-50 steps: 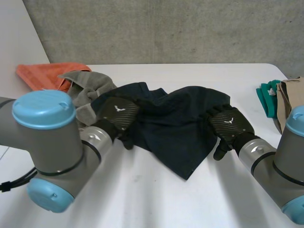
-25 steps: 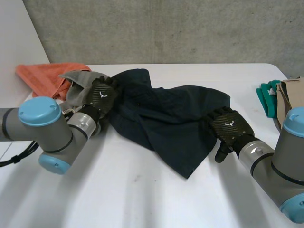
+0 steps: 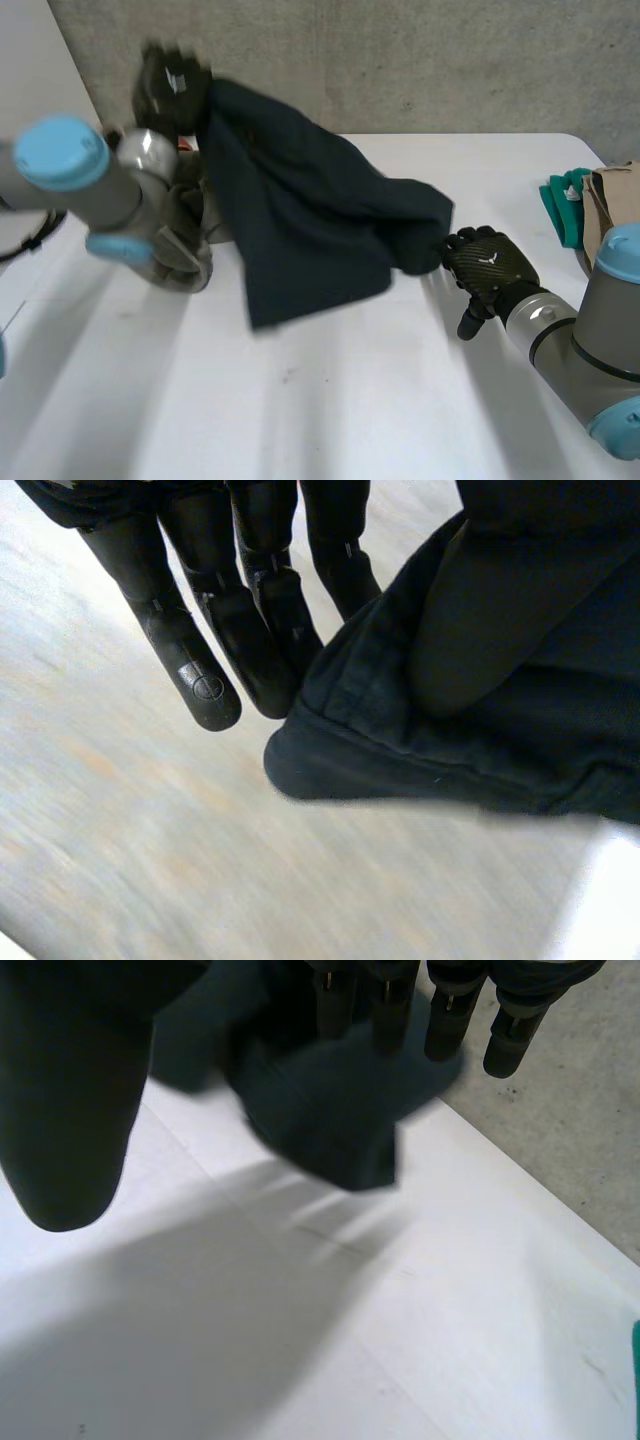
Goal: Fold the laundry.
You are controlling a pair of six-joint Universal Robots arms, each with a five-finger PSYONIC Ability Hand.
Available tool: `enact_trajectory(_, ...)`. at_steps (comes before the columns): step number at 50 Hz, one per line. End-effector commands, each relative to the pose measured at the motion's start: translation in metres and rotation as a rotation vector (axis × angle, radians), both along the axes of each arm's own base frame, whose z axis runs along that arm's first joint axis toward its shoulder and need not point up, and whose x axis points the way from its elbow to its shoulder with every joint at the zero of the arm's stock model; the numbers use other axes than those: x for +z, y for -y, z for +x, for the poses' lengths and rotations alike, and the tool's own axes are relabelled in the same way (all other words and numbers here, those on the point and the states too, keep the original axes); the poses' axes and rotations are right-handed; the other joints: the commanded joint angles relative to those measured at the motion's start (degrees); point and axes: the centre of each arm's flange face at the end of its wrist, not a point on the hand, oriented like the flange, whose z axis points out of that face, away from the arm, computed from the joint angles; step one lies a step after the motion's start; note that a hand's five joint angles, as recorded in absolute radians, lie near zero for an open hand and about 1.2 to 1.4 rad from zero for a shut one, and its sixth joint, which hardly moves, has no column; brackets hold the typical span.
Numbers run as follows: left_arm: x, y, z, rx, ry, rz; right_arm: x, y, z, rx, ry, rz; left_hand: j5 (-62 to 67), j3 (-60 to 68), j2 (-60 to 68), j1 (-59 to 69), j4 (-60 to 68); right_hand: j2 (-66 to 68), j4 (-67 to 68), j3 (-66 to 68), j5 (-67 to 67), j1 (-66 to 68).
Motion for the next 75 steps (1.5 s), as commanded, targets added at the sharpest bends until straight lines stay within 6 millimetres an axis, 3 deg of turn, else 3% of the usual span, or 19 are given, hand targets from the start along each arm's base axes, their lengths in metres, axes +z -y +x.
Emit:
enact_trajectory(1,0.101,-0.052,-0.039,-0.341,-0.209,-0.054,0.005,0.005,-0.004,-0.017,0.008,-0.017,16.32,11.92,11.52,14.68,11.28,-2.00,-1.84,-1.77,-2.83,-2.82)
enact_trajectory(7,0.084,-0.107,-0.086,-0.594,-0.175,0.094,0.008,0.015,-0.013,-0.066,0.015,-0.026,16.32,11.92,11.52,14.68,11.28,-2.00,-1.84,-1.77,-2.83,-2.82)
enact_trajectory(8,0.075,-0.126,-0.100,-0.661,-0.161,0.133,0.009,0.019,-0.016,-0.085,0.021,-0.029,16.32,11.92,11.52,14.68,11.28,-2.00,-1.84,-1.77,-2.83,-2.82)
enact_trajectory(11,0.055,-0.150,-0.117,-0.743,-0.141,0.210,0.011,0.025,-0.022,-0.119,0.035,-0.032,16.32,11.92,11.52,14.68,11.28,-2.00,-1.84,-1.77,-2.83,-2.82)
enact_trajectory(14,0.015,-0.177,-0.131,-0.827,-0.094,0.340,0.016,0.035,-0.032,-0.165,0.057,-0.044,16.32,11.92,11.52,14.68,11.28,-2.00,-1.84,-1.77,-2.83,-2.82)
enact_trajectory(15,0.005,-0.185,-0.134,-0.851,-0.077,0.371,0.017,0.038,-0.035,-0.176,0.060,-0.046,11.68,7.27,6.87,10.04,6.64,-2.00,-1.84,-1.77,-2.83,-2.82)
enact_trajectory(16,-0.017,-0.200,-0.138,-0.889,-0.042,0.433,0.019,0.044,-0.040,-0.199,0.062,-0.057,-3.86,-8.26,-8.66,-5.50,-8.90,-2.00,-1.84,-1.77,-2.83,-2.82)
enact_trajectory(21,-0.052,-0.234,-0.144,-0.969,0.035,0.487,0.023,0.060,-0.056,-0.258,0.064,-0.080,-45.16,-49.56,-49.96,-46.80,-50.20,-2.00,-1.84,-1.77,-2.83,-2.82)
enact_trajectory(23,-0.054,-0.236,-0.144,-0.962,0.043,0.468,0.024,0.064,-0.059,-0.269,0.064,-0.085,-53.68,-58.08,-58.48,-55.32,-58.72,-2.00,-1.84,-1.77,-2.83,-2.82)
enact_trajectory(26,-0.046,-0.233,-0.140,-0.904,0.037,0.420,0.030,0.069,-0.064,-0.281,0.068,-0.100,-53.68,-58.08,-58.48,-55.32,-58.72,-2.00,-1.84,-1.77,-2.83,-2.82)
enact_trajectory(31,-0.014,-0.208,-0.110,-0.659,-0.064,0.397,0.052,0.073,-0.071,-0.278,0.078,-0.123,-53.68,-58.08,-58.48,-55.32,-58.72,-2.00,-1.84,-1.77,-2.83,-2.82)
enact_trajectory(34,-0.011,-0.206,-0.092,-0.540,-0.088,0.443,0.065,0.070,-0.072,-0.243,0.074,-0.139,-53.68,-58.08,-58.48,-55.32,-58.72,-2.00,-1.84,-1.77,-2.83,-2.82)
enact_trajectory(38,-0.022,-0.218,-0.055,-0.346,-0.065,0.578,0.089,0.053,-0.063,-0.072,0.029,-0.181,-53.68,-58.08,-58.48,-55.32,-58.72,-2.00,-1.84,-1.77,-2.83,-2.82)
enact_trajectory(40,-0.029,-0.224,-0.043,-0.293,-0.043,0.635,0.091,0.045,-0.058,0.006,-0.007,-0.185,-44.61,-49.01,-49.41,-46.25,-49.65,-2.00,-1.84,-1.77,-2.83,-2.82)
enact_trajectory(48,-0.078,-0.276,0.002,-0.174,0.114,1.011,0.063,-0.004,-0.049,0.283,-0.250,-0.014,-30.42,-34.82,-35.23,-32.06,-35.46,4.23,4.39,4.45,3.39,3.40)
enact_trajectory(53,-0.102,-0.297,0.006,-0.195,0.096,1.141,0.032,-0.023,-0.049,0.443,-0.411,0.050,-31.09,-35.49,-35.90,-32.73,-36.13,20.15,20.31,20.37,19.31,19.32)
enact_trajectory(60,-0.124,-0.284,-0.003,-0.162,0.097,1.092,0.002,-0.027,-0.046,0.508,-0.385,0.067,-38.83,-43.23,-43.63,-40.47,-43.86,19.05,19.21,19.27,18.21,18.22)
enact_trajectory(67,-0.138,-0.266,-0.015,-0.119,0.154,0.997,-0.011,-0.010,-0.042,0.459,-0.362,-0.060,-43.88,-48.28,-48.68,-45.52,-48.92,17.52,17.68,17.74,16.68,16.69)
enact_trajectory(75,-0.139,-0.251,-0.029,-0.124,0.166,0.920,-0.015,0.008,-0.037,0.406,-0.315,-0.156,-42.88,-47.28,-47.68,-44.52,-47.91,15.34,15.50,15.56,14.50,14.51)
